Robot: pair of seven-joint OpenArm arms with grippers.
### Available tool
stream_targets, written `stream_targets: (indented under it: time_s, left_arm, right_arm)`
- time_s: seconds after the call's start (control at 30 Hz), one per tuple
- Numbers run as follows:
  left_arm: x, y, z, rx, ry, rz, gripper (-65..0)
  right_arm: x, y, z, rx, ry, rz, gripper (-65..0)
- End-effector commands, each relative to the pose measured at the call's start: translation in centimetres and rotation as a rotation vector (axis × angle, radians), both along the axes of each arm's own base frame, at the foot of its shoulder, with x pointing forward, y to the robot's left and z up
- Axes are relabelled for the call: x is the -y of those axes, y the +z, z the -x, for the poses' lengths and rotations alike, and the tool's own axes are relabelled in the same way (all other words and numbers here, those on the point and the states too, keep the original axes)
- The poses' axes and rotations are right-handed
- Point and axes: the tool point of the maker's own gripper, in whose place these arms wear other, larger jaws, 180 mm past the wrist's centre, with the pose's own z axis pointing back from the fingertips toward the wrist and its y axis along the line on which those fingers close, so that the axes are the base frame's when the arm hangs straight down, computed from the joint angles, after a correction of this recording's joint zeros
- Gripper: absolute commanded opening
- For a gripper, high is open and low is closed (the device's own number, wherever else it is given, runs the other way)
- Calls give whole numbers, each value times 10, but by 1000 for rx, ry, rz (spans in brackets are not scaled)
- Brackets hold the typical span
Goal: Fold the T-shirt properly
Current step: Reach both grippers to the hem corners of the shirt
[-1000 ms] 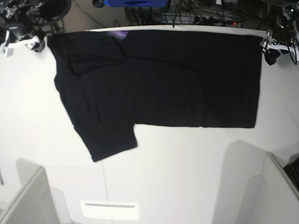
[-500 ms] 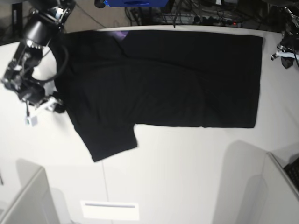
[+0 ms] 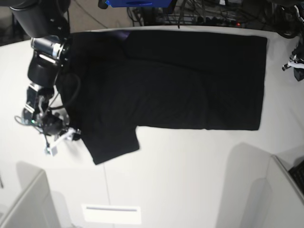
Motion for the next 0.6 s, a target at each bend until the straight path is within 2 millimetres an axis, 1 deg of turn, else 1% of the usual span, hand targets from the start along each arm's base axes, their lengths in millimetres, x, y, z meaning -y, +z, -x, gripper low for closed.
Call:
stream_targets:
  time_s: [0.0, 0.1, 0.17, 0.2, 0.27, 0.4, 0.5, 0.57]
  left_arm:
    - [-3, 13, -5, 35, -13, -31, -650]
    - [-3, 13, -5, 35, -13, -31, -650]
    - [-3, 13, -5, 35, -13, -31, -650]
    - [-3, 13, -5, 35, -13, -31, -650]
    - [-4, 12, -5, 34, -11, -29, -650]
    - [-10, 3, -2, 18, 9, -6, -650]
    - [-13, -5, 2, 4, 23, 11, -650]
    - [-13, -6, 2, 2, 25, 13, -650]
  right_arm:
    - [5, 15, -17, 36, 1, 12, -309]
    - [0, 8, -21, 6, 9, 5, -309]
    - [-3, 7, -22, 0, 23, 13, -312]
    - [-9, 6, -23, -1, 32, 10, -314]
    - [-13, 5, -23, -10, 47, 22, -315]
    - [-26, -2, -19, -30, 84, 42, -315]
    - [-39, -10, -13, -55, 165, 92, -317]
    - [-40, -9, -14, -46, 169, 104, -317]
